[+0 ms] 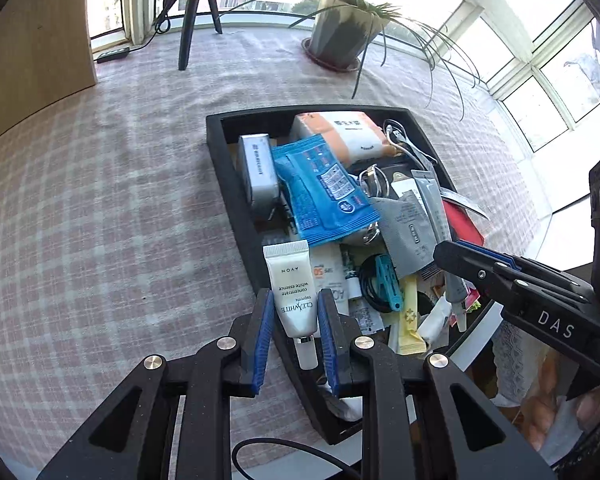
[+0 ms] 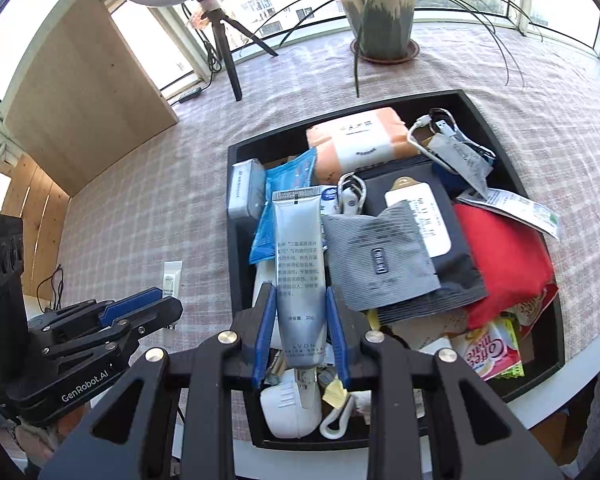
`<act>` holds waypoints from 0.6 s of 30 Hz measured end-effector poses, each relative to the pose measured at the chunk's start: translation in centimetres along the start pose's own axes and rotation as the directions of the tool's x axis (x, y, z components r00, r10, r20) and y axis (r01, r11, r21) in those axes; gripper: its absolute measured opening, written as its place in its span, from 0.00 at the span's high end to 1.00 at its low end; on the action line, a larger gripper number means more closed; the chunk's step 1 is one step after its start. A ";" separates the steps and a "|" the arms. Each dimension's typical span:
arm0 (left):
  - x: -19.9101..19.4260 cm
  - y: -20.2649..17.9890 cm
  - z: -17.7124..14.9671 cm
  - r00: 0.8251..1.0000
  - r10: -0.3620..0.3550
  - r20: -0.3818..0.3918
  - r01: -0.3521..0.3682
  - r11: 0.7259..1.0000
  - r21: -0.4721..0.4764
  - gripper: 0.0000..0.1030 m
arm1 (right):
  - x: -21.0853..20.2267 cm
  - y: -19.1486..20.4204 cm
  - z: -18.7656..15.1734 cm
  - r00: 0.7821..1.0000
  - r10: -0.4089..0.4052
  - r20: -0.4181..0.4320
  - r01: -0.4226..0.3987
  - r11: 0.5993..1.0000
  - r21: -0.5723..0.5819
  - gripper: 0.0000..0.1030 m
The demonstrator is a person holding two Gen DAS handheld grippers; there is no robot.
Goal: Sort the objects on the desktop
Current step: 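Carry both tubes over the tray and open both tools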
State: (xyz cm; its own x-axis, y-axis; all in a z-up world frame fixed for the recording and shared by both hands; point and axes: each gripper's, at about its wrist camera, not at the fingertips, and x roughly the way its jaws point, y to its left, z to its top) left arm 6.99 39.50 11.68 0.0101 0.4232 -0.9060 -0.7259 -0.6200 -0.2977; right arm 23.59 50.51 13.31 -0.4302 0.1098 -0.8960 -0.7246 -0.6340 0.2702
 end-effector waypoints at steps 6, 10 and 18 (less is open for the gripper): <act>2.2 -5.1 2.5 1.000 -0.016 -0.014 0.017 0.999 0.039 0.79 | -0.5 -5.9 1.5 0.999 -0.043 0.010 0.043 0.998 0.045 0.75; 3.3 -8.0 3.7 1.000 -0.007 -0.011 0.008 0.997 0.072 0.79 | -1.4 -8.3 2.3 0.998 -0.062 0.016 0.061 0.997 0.052 0.75; 3.2 -9.9 4.3 1.000 0.023 0.017 -0.025 0.994 0.109 0.37 | -2.0 -9.9 3.2 0.998 -0.065 0.021 0.064 0.997 0.050 0.60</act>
State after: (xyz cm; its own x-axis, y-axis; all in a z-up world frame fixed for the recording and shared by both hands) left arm 11.28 49.86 13.01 -0.0186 0.4203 -0.9072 -0.7969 -0.5542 -0.2405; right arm 29.85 59.02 13.54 -0.3932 0.1672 -0.9041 -0.7769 -0.5863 0.2295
